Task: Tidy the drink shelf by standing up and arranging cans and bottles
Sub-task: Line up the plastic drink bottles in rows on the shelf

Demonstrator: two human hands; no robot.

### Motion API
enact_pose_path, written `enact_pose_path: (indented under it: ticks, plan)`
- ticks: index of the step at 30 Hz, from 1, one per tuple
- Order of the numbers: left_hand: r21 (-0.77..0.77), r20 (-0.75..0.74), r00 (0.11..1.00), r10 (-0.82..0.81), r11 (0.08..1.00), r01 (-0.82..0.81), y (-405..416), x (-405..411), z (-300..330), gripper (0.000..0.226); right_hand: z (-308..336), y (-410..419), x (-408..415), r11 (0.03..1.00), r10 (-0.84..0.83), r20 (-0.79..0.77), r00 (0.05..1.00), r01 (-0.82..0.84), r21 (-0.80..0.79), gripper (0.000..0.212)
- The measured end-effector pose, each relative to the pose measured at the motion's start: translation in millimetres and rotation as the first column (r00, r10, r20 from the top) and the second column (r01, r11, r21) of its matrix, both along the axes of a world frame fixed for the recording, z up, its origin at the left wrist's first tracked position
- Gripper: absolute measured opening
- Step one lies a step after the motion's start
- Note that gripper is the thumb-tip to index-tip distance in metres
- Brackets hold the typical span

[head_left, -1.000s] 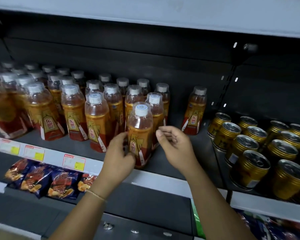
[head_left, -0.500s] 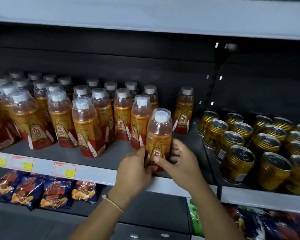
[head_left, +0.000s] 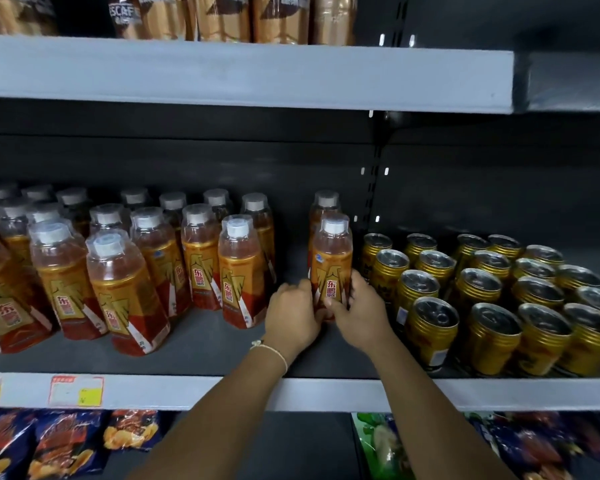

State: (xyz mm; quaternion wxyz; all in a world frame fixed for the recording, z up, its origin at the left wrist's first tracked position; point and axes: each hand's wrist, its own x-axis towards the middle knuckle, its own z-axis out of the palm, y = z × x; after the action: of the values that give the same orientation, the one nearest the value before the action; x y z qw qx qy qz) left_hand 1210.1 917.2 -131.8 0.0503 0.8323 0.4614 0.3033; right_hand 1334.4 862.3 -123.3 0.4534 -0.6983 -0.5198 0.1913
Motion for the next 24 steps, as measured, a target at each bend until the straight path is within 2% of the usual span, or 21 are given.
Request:
enact_pose_path:
  ticks: [10, 24]
  plan:
    - [0.023, 0.058, 0.998, -0.002, 1.0, 0.001, 21.3, 9.0, -14.4, 0.042, -9.5, 17.5, 6.4, 0.998, -0.029, -0.037, 0.999, 0.027, -0.051, 0.056]
    - [-0.003, -0.019, 1.0, 0.014, 1.0, -0.014, 27.4, 8.4, -17.6, 0.045, -21.9, 32.2, 6.3, 0.998, -0.051, -0.052, 0.997, 0.049, -0.038, 0.057]
